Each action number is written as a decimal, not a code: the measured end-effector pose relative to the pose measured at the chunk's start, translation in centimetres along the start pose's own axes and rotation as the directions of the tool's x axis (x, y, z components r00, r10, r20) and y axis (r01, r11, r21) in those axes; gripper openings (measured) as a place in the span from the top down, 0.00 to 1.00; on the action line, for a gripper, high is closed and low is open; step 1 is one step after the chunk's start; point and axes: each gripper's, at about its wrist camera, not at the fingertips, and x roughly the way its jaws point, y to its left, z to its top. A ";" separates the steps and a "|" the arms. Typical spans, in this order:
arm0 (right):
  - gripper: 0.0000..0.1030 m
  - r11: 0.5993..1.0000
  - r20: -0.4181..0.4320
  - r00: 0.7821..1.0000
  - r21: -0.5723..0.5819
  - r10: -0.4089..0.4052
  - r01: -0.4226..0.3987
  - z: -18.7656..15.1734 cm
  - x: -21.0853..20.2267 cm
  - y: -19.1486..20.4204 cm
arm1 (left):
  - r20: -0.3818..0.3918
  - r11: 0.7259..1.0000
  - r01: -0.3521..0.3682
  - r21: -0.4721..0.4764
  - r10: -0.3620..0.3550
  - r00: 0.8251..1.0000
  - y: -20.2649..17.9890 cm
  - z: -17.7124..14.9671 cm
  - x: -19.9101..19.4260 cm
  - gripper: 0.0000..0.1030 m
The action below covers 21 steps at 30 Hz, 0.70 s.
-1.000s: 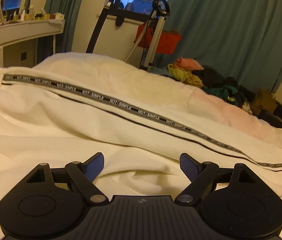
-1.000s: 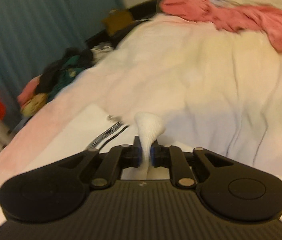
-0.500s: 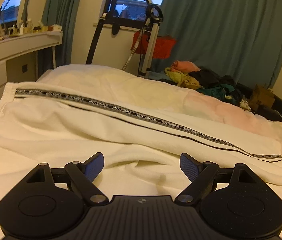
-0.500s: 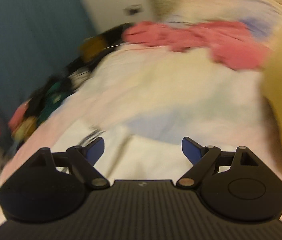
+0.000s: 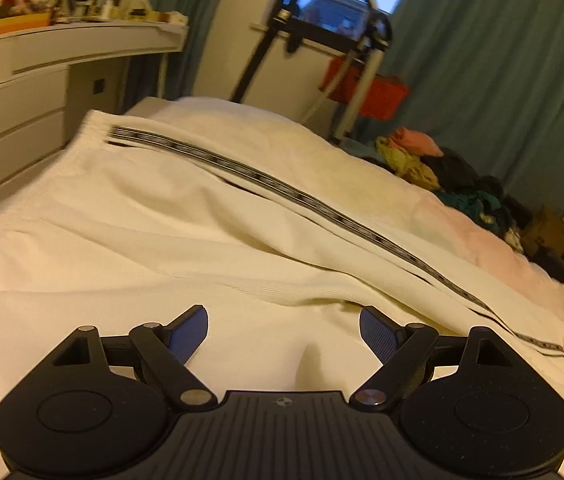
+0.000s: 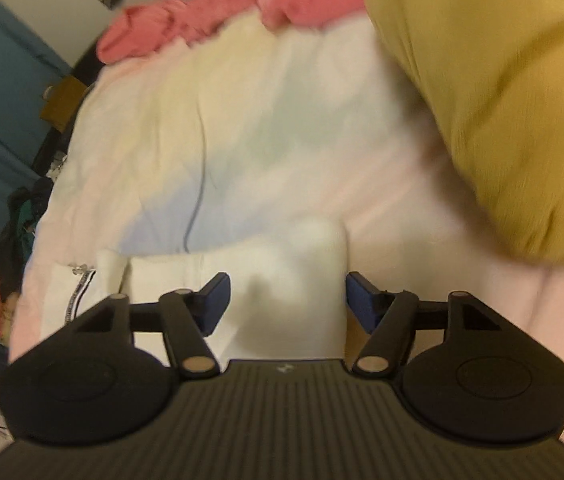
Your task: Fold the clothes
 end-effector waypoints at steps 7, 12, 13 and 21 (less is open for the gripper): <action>0.41 0.955 -0.077 0.966 0.188 0.249 -0.231 -0.5 1.1 -1.2 | -0.072 0.940 0.058 -0.336 -0.087 0.994 9.1 3.5 -3.0 0.18; 0.41 0.942 -0.066 0.952 0.180 0.300 -0.284 -0.5 0.7 -0.7 | -0.008 0.907 0.028 -0.420 -0.035 0.999 15.6 5.6 -7.0 0.17; 0.41 0.950 -0.073 0.958 0.170 0.278 -0.263 -0.5 0.8 -0.6 | 0.005 0.914 0.001 -0.406 0.001 1.000 16.6 5.8 -7.8 0.17; 0.87 0.985 -0.133 0.982 0.128 0.132 -0.115 -0.3 2.6 -0.9 | -0.066 0.856 -0.053 -0.515 0.023 0.998 23.2 3.2 -8.7 0.18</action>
